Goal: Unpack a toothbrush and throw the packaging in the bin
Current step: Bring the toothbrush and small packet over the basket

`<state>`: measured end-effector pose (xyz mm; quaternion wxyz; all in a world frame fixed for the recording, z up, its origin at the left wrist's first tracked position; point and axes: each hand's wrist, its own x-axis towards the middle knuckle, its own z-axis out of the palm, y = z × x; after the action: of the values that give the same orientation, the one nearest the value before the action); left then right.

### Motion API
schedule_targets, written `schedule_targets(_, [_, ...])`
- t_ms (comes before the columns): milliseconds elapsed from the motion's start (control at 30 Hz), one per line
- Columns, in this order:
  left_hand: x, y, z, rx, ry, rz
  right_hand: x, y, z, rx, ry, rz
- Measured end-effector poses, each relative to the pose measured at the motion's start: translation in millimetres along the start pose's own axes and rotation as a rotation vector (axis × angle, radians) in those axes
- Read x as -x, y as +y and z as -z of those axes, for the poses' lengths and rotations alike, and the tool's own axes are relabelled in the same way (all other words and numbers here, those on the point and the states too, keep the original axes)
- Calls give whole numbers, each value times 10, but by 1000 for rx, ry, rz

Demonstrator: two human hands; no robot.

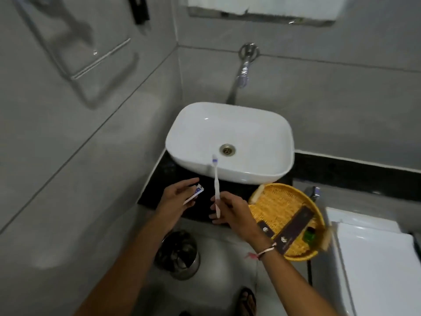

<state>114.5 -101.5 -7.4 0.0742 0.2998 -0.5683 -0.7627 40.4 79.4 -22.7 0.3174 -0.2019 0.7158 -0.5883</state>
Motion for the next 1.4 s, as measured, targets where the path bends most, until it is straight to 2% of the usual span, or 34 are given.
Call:
schedule_targets(167, [-197, 28, -837, -204, -159, -57, 364, -34, 650, -149, 383, -19])
schedule_targets(300, [-259, -19, -1394, -287, -224, -74, 591, 69, 1140, 70, 594, -10])
schedule_targets(433, [-291, -44, -1763, -299, -228, -106, 623, 190, 1540, 122, 623, -90])
schedule_targets(567, [-418, -76, -1978, -350, -105, -100, 506, 282, 1800, 140, 605, -164])
schedule_targets(667, [-485, -153, -2051, -350, -70, -90, 400, 398, 1917, 141, 589, -199])
schedule_targets(800, [-454, -349, -2110, -296, 23, -28, 291, 499, 2003, 216, 481, -259])
schedule_targets(1000, [-304, -649, -2193, -611, 99, -147, 212, 564, 2017, 342, 377, -283])
schedule_targets(1167, [-342, -713, -2282, -775, 64, -151, 128, 618, 2014, 370, 393, -475])
schedule_targets(1400, [-391, -758, -2342, -1018, 16, -220, 27, 653, 1960, 375, 452, -544])
